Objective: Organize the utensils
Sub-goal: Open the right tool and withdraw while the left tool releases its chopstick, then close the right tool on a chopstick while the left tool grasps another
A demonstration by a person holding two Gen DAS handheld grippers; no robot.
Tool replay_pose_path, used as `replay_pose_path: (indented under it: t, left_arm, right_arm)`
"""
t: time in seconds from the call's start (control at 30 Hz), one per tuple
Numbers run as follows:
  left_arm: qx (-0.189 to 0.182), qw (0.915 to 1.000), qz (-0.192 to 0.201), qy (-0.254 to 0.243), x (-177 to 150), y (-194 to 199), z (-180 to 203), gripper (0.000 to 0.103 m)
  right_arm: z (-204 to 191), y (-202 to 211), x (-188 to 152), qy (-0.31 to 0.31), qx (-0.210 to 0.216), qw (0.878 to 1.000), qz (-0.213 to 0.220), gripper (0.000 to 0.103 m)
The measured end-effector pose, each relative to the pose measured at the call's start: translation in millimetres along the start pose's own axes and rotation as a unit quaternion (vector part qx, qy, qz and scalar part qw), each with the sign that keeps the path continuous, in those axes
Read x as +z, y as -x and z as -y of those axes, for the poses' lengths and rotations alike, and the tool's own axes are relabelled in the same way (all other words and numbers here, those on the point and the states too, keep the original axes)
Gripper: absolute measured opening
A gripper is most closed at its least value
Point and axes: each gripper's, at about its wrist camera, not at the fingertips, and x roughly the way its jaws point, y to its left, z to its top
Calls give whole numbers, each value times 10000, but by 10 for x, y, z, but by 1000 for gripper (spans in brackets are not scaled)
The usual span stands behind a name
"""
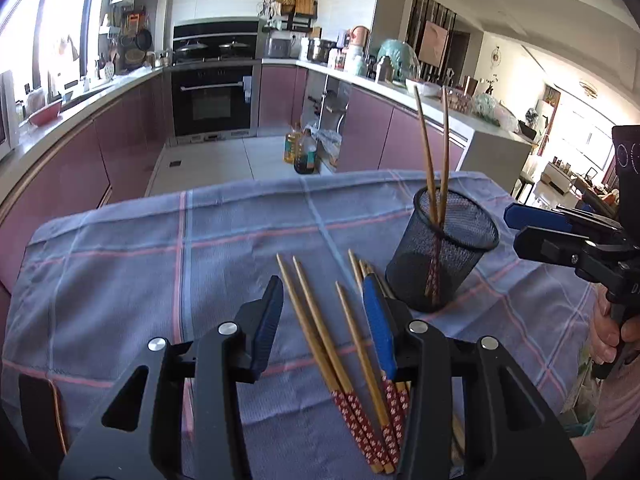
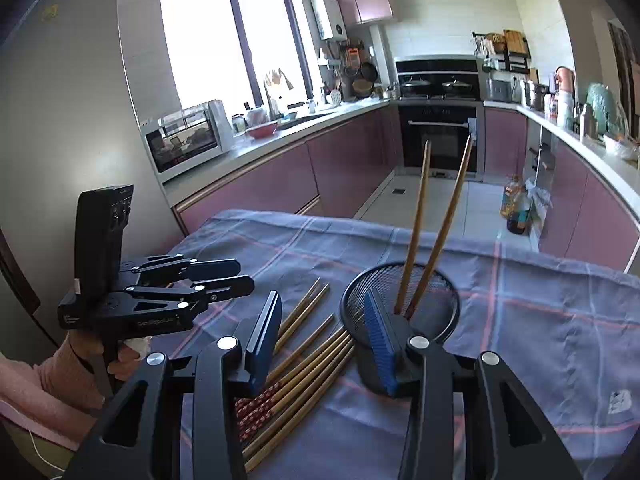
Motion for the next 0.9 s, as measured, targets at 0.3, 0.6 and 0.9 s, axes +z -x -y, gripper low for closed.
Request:
replay_pose_path:
  t: [0.3, 0.6, 0.9]
  left_arm:
    - [180, 9974, -693, 29, -490, -381, -108, 41]
    - [238, 9956, -899, 54, -567, -544, -108, 42]
    - [303, 9950, -954, -4, -557, -604, -76, 42]
  right_arm:
    - [-64, -549, -530, -419, -209, 9946, -929, 39]
    - [-22, -626, -641, -588, -470, 9913, -1084, 34]
    - [-26, -671, -648, -484, -650, 9904, -1121, 32]
